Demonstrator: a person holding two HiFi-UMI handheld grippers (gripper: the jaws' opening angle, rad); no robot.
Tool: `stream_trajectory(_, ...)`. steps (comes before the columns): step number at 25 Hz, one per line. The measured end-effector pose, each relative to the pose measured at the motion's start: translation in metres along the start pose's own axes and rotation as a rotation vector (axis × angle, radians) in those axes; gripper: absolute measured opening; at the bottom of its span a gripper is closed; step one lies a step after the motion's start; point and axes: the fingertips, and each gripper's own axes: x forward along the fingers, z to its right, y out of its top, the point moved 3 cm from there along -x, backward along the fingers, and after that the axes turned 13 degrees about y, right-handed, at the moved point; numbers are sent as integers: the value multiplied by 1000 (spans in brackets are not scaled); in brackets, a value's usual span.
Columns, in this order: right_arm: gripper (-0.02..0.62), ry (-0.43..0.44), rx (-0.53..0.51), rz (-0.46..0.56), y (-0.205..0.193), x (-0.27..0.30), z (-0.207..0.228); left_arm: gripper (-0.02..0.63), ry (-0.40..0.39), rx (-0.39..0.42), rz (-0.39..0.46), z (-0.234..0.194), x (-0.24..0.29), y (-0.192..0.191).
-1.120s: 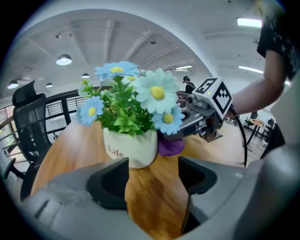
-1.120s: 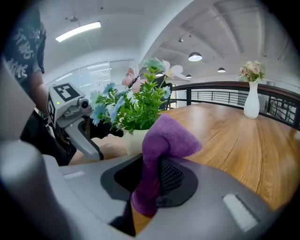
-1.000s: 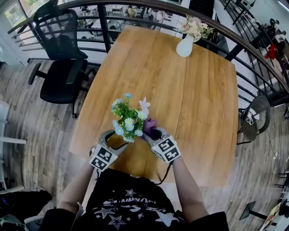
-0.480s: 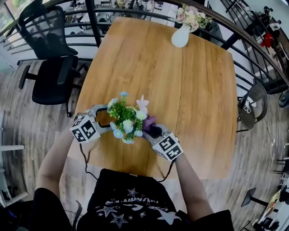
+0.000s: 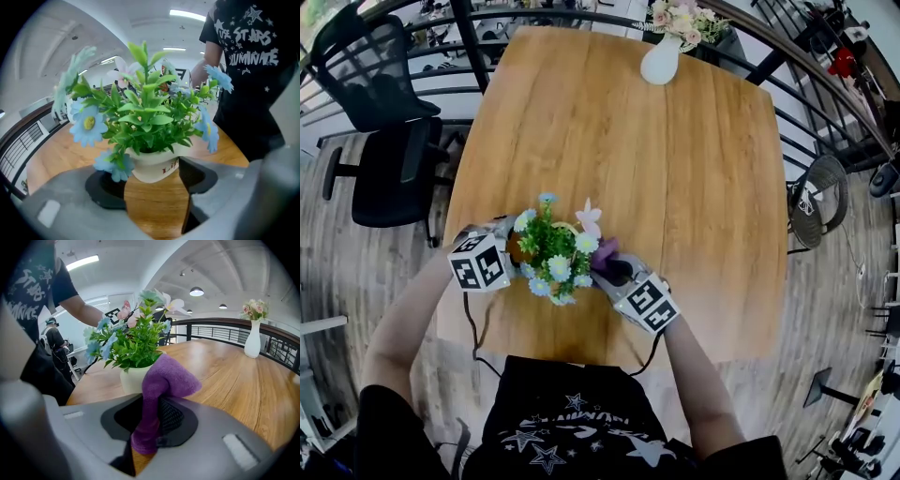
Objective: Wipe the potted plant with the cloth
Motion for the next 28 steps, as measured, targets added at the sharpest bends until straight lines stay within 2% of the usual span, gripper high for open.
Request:
stream_trajectory(6, 83, -5, 1, -4, 0, 0, -1, 345, 10, -24, 6, 3, 0, 0)
stream_trajectory(13, 83, -45, 9, 12, -1, -3, 0, 338, 79, -105, 11, 10, 0, 1)
stream_trajectory(22, 81, -42, 26, 22, -5, -4, -17, 337, 132, -145, -18, 13, 0, 4)
stream_trajectory(28, 83, -33, 51, 29, -11, -5, -28, 337, 198, -209, -12, 20, 4, 8)
